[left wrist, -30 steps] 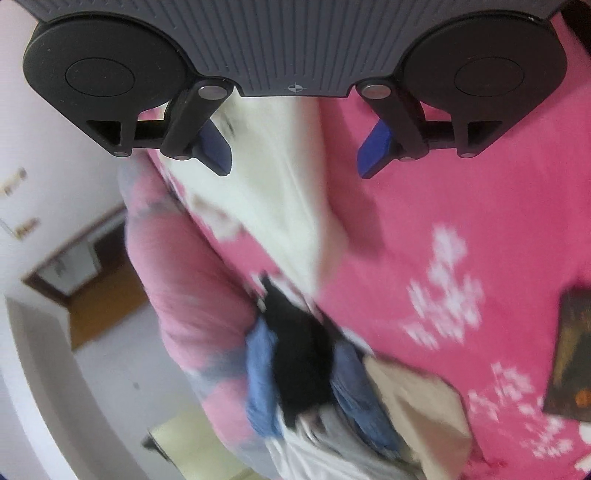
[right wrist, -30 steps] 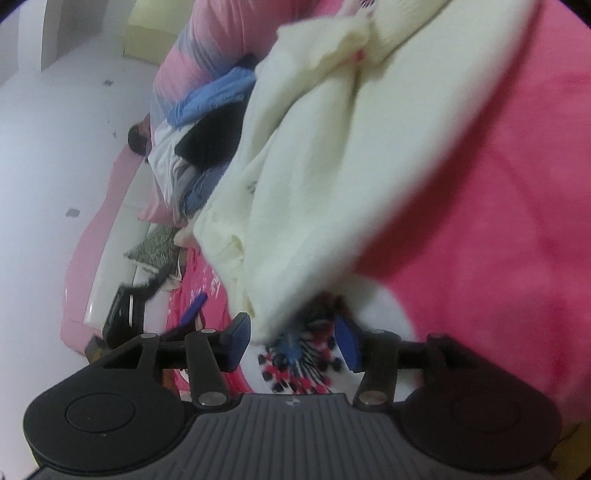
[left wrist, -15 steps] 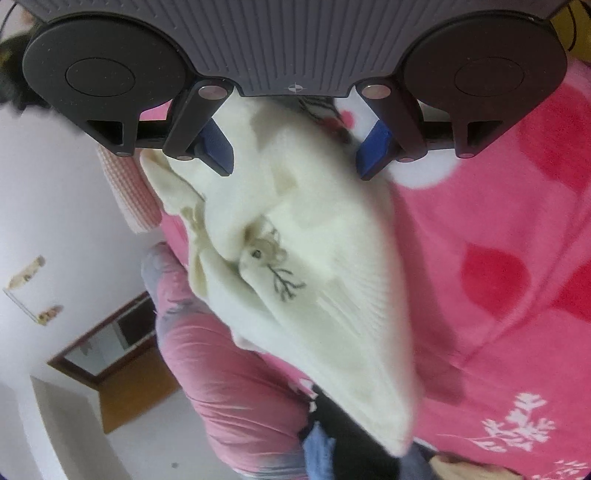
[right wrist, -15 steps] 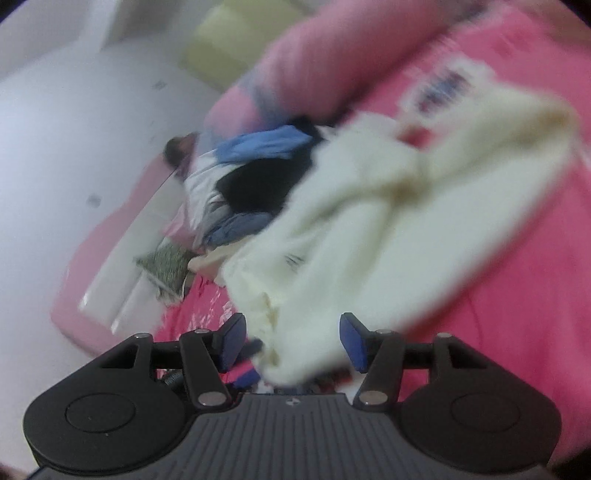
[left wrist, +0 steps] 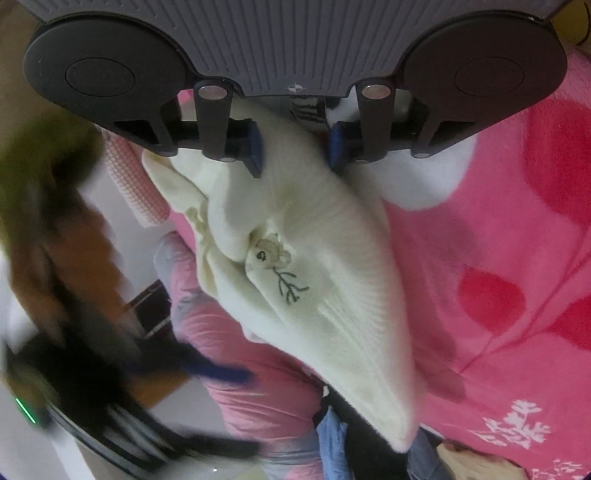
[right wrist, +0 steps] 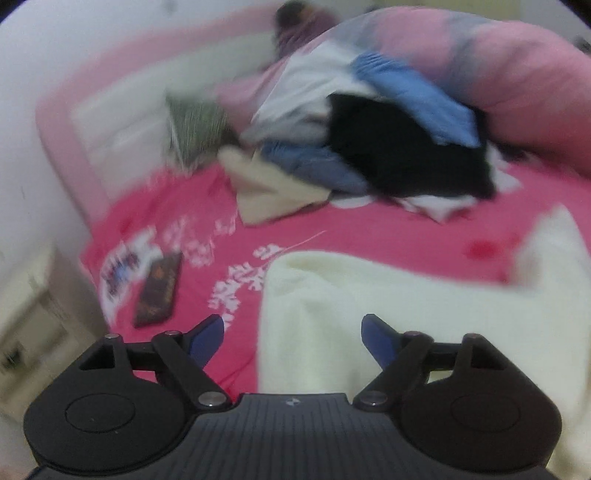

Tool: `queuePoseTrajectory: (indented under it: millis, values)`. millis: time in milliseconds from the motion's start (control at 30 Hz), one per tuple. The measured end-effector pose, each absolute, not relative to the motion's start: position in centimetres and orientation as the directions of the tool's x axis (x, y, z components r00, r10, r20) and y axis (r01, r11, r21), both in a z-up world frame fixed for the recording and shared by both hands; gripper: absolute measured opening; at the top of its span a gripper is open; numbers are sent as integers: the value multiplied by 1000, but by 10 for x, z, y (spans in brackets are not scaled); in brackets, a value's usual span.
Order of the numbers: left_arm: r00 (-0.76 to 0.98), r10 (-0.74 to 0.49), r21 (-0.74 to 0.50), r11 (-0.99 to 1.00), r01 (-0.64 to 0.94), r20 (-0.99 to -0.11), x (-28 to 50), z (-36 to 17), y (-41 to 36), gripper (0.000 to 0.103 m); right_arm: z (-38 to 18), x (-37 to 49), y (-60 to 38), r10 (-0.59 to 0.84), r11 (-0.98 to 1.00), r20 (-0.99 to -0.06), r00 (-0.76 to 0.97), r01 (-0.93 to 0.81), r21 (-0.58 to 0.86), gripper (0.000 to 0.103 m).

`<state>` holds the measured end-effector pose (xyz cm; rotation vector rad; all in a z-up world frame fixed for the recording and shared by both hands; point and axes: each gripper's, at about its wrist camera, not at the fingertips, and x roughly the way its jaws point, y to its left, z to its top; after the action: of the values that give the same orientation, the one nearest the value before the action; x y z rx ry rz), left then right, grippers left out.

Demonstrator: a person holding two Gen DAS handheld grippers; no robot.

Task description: Fold clothes

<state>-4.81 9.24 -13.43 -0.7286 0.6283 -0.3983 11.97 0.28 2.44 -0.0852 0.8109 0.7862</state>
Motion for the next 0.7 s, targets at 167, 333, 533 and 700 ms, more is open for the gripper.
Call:
queuePoseTrajectory:
  millis: [167,333,533,700]
  values:
    - [742,-564,-722,673,159,-362,-50,-137,96,28,-13,142,92,433,671,-785,443,-740,-47,92]
    - [738,-572,-715,676,178,-358,-51,-137,98,29,-56,164,117,270,692,-850,453,-705,-156,49]
    - [713,-597,-735,656,171,-368,-40,-130,99,37,-22,164,50,426,781,-772,473,-622,50,24]
    - [714,-578,-706,689,167,-396,-34,-122,94,38,19,157,-16,548,816,-623,558,-521,251,22]
